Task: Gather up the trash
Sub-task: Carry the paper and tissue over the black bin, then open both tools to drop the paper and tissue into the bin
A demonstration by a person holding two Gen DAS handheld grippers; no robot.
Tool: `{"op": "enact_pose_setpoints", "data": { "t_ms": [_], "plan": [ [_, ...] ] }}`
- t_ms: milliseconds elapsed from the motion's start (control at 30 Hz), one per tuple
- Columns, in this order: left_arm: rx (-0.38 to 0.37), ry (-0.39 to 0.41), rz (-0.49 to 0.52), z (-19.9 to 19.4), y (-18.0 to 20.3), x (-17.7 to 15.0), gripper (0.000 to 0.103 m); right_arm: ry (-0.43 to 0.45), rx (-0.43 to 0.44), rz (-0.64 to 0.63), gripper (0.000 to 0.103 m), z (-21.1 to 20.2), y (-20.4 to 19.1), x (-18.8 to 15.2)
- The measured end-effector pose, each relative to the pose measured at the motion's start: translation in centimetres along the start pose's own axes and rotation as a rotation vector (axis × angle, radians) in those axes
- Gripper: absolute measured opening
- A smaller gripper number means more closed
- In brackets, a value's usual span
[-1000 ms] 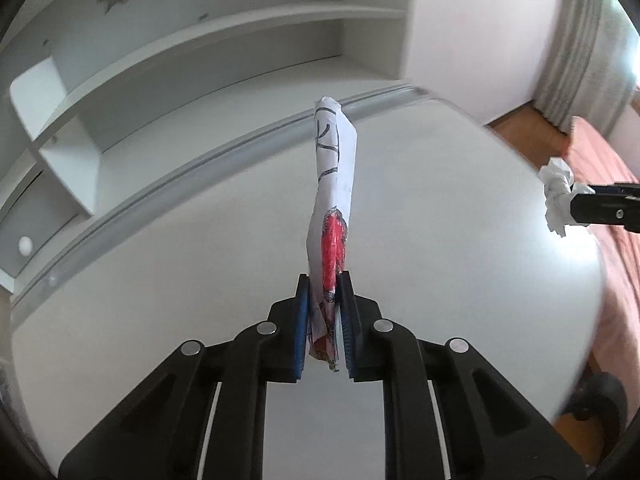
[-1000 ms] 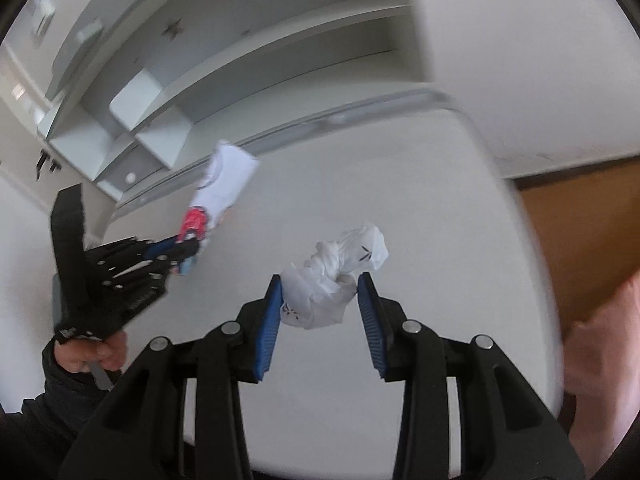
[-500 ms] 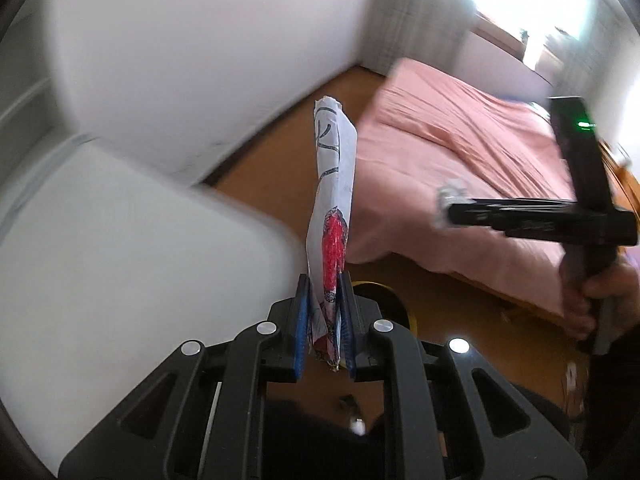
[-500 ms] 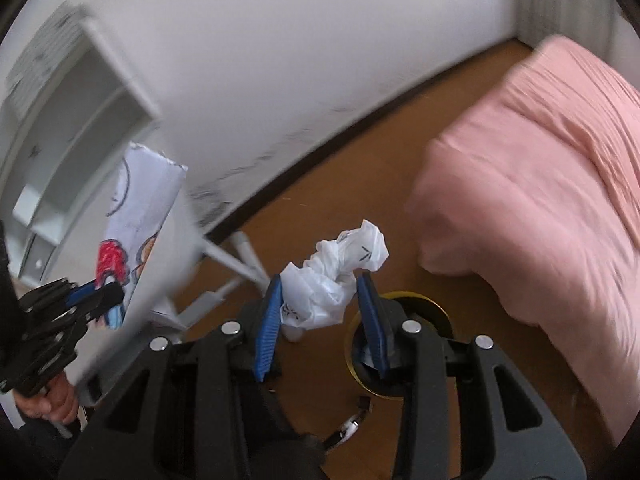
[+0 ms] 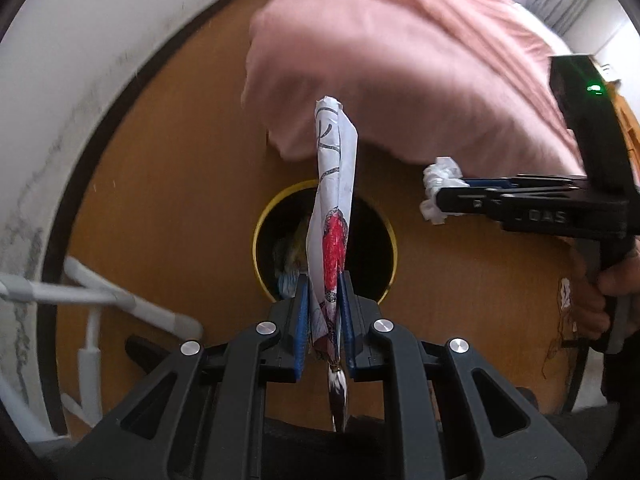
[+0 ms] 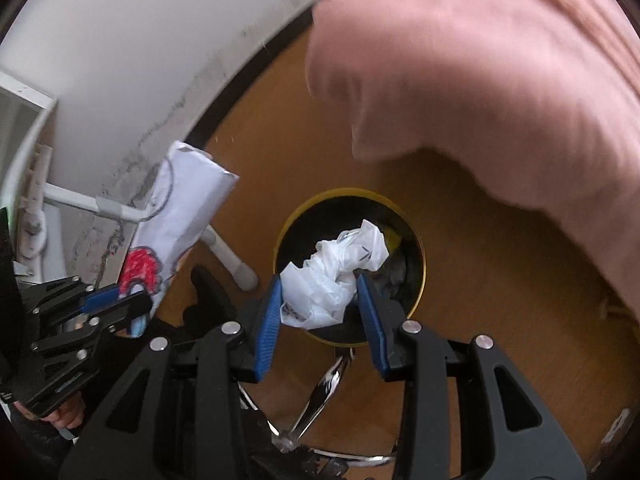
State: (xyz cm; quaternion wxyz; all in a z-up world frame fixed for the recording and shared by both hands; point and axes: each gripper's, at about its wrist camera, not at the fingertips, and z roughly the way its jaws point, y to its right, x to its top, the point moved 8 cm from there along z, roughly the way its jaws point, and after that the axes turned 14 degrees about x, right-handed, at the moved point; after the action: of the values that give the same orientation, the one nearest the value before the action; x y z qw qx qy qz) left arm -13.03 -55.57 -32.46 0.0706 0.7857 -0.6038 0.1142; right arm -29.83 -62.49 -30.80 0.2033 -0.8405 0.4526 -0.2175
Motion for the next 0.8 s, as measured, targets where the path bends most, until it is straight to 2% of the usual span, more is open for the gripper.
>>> {"op": "enact_pose_setpoints", "data": {
  "t_ms": [133, 233, 433, 533, 567, 600, 667, 700, 800],
  "plan": [
    [-0.009, -0.090, 0.001, 3.8, -0.1, -1.4, 0.014, -0.074, -0.004, 0.023, 0.038, 3.1, 1.8, -1.4],
    [-0.020, -0.125, 0.007, 5.4, 0.1, -1.8, 0.014, -0.104, 0.004, 0.031, 0.038, 4.2, 2.4, -2.3],
    [-0.019, -0.141, 0.005, 6.4, 1.0, -1.3, 0.015, -0.113, 0.012, 0.033, 0.039, 4.7, 2.4, -2.0],
    [-0.022, -0.130, 0.009, 6.3, 1.0, -0.5, 0.019, -0.103, 0.018, 0.021, 0.042, 4.7, 2.4, -1.5],
    [-0.020, -0.128, 0.008, 6.2, 1.0, -0.6, 0.024, -0.100, 0.022, 0.016, 0.049, 4.6, 2.4, -1.4],
    [-0.017, -0.124, 0.011, 6.2, 1.1, -0.5, 0.035, -0.092, 0.022, 0.011, 0.053, 4.3, 2.2, -1.2],
    [-0.011, -0.102, 0.021, 5.5, 1.0, -0.1, 0.050, -0.071, 0.022, 0.002, 0.068, 3.7, 1.7, -0.8],
    [-0.010, -0.088, 0.027, 4.8, 1.1, 0.3, 0.055, -0.064, 0.026, -0.004, 0.070, 3.5, 1.4, -0.4],
    [0.007, -0.065, 0.034, 3.2, 0.7, 0.7, 0.058, -0.038, 0.022, -0.019, 0.071, 2.3, 0.5, 0.2]
  ]
}}
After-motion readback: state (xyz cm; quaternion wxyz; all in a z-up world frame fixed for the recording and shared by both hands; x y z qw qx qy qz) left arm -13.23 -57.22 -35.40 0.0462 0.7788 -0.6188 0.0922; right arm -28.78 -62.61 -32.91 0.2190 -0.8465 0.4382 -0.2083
